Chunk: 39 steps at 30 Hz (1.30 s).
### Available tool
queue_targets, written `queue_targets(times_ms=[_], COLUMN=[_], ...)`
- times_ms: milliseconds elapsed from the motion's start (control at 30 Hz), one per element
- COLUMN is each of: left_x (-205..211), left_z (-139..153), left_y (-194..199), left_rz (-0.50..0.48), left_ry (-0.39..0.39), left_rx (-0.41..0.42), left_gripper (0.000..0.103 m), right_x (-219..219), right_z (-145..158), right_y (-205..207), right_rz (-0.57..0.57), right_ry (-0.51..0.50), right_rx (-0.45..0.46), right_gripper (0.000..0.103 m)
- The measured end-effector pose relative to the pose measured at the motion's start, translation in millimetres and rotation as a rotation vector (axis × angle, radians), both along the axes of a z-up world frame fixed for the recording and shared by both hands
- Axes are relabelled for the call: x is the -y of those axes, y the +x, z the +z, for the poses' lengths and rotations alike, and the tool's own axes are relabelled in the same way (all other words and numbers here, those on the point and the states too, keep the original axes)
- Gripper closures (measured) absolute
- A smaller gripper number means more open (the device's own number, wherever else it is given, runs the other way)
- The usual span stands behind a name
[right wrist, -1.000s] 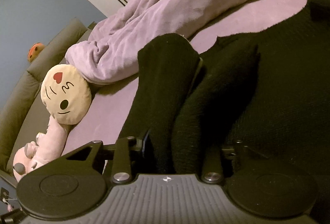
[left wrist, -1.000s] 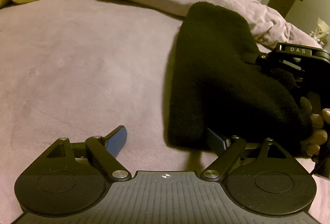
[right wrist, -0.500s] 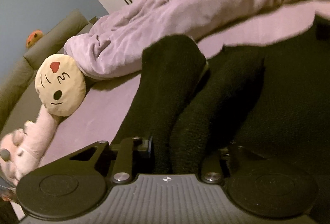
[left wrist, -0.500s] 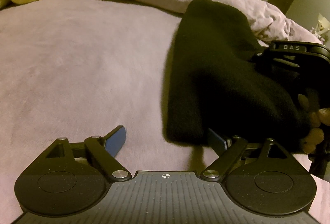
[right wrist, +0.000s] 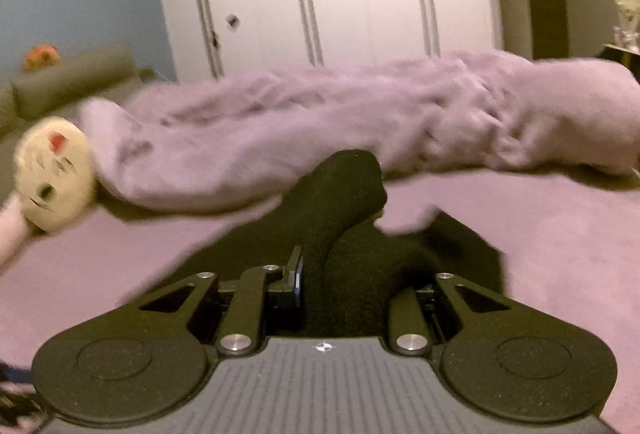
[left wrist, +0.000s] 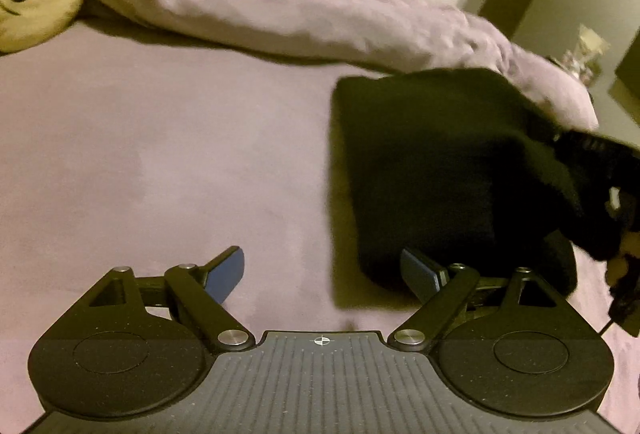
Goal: Fold small clothes
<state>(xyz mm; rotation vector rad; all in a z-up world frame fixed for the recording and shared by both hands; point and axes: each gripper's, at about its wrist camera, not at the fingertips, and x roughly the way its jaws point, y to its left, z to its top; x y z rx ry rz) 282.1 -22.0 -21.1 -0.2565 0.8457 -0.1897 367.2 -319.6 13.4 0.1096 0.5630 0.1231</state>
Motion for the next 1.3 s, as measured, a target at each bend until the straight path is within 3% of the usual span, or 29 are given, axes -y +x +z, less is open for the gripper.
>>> queue_targets(times_ms=[67,133,267,433,633,700,733,767,800,867,900,967,1033,1100,1167,1233,1300], left_x=[13.0,21.8,29.8,35.0,41.2,42.4,42.7,43.2,43.4,45.6,46.3,46.8,44.9,42.2,38.9,35.6,31.9], left_z=[-5.8,-11.0,-15.3,-20.2,-21.6,-21.3,-20.7,-20.1,-19.3,-17.9,-17.4,-16.7,-16.8,-16.6,-12.8,-8.2,-4.0], left_y=[5.7,10.6,16.9,18.0,22.8,25.6,27.3,27.3,27.5,29.1,29.2,30.3,31.3,31.9,29.8,28.8,28.0], left_rz=[-0.019,-0.031,-0.046,-0.044,-0.063,-0.062,-0.058,-0.054,-0.054,-0.063,-0.067,-0.068,-0.059,-0.042,-0.04,-0.03,-0.012], left_ry=[0.002,0.013,0.041,0.033,0.065,0.071,0.071,0.068,0.062,0.058,0.064,0.074,0.067,0.065,0.059,0.062,0.05], left_rx=[-0.033,-0.056,-0.072,-0.094,-0.091,-0.09,-0.089,-0.089,-0.088,-0.083,-0.08,-0.076,-0.08,-0.092,-0.082,-0.061,-0.046], left_gripper=[0.013,0.013,0.013,0.013,0.013,0.013,0.013,0.013,0.013,0.013,0.013,0.013,0.013,0.013,0.013,0.013,0.012], right_x=[18.7,35.7,69.9,97.1,99.9,98.9,94.7,90.2,83.9,68.2,62.5,58.3,61.2,71.0,78.3,80.9,78.2], right_z=[-23.9,-43.5,-54.2,-65.1,-75.7,-77.6,-76.2,-73.9,-68.2,-46.5,-34.2,-11.8,-7.8,-20.9,-29.6,-28.0,-24.1], right_y=[3.1,3.1,-1.2,24.7,55.3,63.3,65.7,66.9,66.2,59.1,51.9,32.1,21.8,29.2,19.5,-3.4,-26.0], right_rz=[-0.038,-0.059,-0.049,-0.074,-0.075,-0.084,-0.09,-0.095,-0.078,-0.038,-0.012,0.016,-0.031,-0.142,-0.222,-0.219,-0.186], right_ry=[-0.007,0.064,0.339,0.629,0.736,0.724,0.686,0.628,0.566,0.433,0.395,0.344,0.253,0.153,0.07,0.064,0.119], right_rx=[-0.079,-0.136,-0.165,-0.204,-0.259,-0.272,-0.269,-0.256,-0.228,-0.115,-0.051,0.087,0.134,0.02,-0.014,0.025,0.061], right_gripper=[0.081,0.075,0.048,0.035,0.026,0.031,0.041,0.065,0.07,0.077,0.085,0.089,0.089,0.087,0.083,0.08,0.062])
